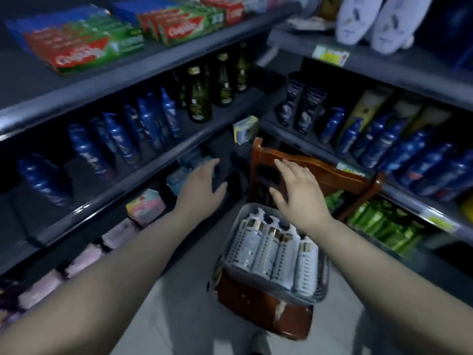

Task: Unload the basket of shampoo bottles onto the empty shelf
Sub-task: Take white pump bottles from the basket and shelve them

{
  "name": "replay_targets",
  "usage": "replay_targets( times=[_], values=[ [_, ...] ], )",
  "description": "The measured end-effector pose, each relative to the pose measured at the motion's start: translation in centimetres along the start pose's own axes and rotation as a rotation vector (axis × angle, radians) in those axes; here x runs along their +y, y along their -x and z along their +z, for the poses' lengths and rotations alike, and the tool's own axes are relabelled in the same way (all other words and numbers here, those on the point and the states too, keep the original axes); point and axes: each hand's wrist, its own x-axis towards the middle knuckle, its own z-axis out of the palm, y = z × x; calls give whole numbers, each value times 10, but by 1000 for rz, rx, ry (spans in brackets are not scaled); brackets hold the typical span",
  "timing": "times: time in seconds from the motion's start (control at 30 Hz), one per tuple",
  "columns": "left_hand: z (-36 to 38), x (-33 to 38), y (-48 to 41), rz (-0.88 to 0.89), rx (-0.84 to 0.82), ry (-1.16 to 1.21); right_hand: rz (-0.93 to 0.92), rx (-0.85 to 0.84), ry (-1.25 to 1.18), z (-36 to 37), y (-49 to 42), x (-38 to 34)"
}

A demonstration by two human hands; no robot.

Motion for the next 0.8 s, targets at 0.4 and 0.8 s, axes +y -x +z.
replay_targets(
  times=[0.4, 0.8],
  values=[
    [158, -30, -8, -100, -422, 33, 430, -209, -140, 112, 65, 98],
    [291, -98, -32, -325, -677, 71, 641, -340, -287, 244, 53, 121]
  ],
)
